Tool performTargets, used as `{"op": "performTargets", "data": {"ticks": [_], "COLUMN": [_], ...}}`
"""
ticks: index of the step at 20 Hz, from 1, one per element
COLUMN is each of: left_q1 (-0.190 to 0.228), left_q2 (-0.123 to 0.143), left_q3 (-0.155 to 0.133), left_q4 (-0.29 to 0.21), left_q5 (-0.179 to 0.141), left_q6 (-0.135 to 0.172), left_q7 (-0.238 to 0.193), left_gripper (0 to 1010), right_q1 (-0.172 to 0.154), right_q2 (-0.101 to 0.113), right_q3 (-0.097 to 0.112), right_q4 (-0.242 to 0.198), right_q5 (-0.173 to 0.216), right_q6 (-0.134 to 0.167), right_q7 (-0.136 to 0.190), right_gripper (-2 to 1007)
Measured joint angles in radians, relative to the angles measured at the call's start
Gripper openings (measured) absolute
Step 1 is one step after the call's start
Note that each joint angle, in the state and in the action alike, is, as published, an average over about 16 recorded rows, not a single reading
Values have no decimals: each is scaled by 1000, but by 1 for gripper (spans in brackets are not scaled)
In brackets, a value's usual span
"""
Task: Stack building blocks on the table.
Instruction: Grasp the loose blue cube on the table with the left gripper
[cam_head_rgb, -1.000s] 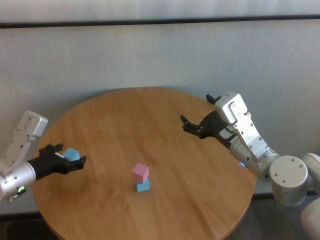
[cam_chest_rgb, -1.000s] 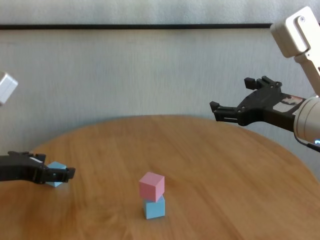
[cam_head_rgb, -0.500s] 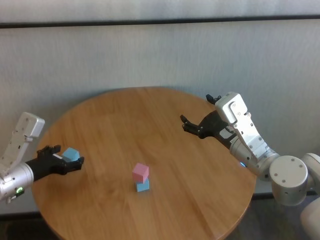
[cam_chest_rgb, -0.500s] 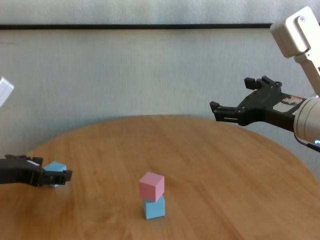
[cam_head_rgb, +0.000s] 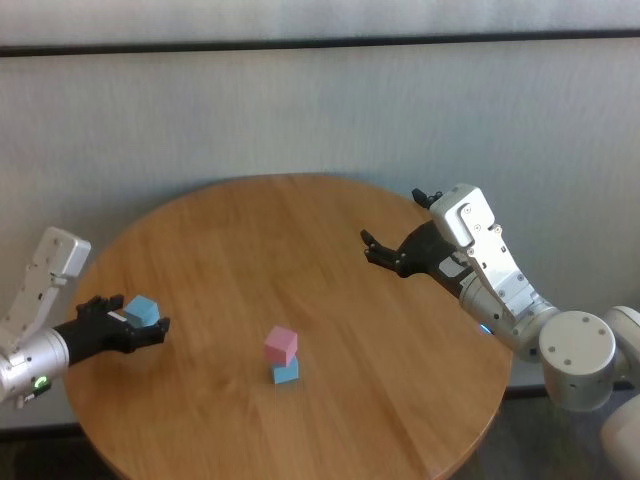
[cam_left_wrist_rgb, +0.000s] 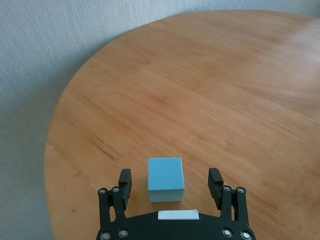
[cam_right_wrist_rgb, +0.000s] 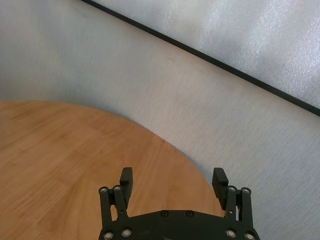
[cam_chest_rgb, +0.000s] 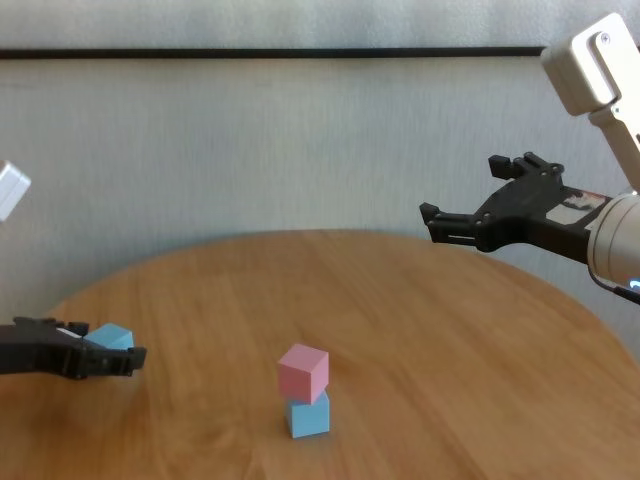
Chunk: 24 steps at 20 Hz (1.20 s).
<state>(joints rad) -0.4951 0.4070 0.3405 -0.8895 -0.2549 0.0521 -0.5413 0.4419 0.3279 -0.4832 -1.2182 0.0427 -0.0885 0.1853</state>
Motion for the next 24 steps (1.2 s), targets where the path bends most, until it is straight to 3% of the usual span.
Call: {"op": "performTargets", "data": {"ticks": [18, 24], "left_q1": [-31, -30], "left_q2": [-8, -8], "left_q3": [12, 12], "left_q4": [47, 45], "left_q5": [-6, -6], "left_q6": [0, 0], "left_q7": [-45, -40], "left_gripper": [1001, 949], "right_q1": [0, 0], "right_q2": [0, 0], "right_q3": [0, 0], "right_q4": [0, 0], "right_q5": [0, 0], "right_q6": [0, 0], "right_q7": [0, 0], "right_gripper": [1001, 1001]}}
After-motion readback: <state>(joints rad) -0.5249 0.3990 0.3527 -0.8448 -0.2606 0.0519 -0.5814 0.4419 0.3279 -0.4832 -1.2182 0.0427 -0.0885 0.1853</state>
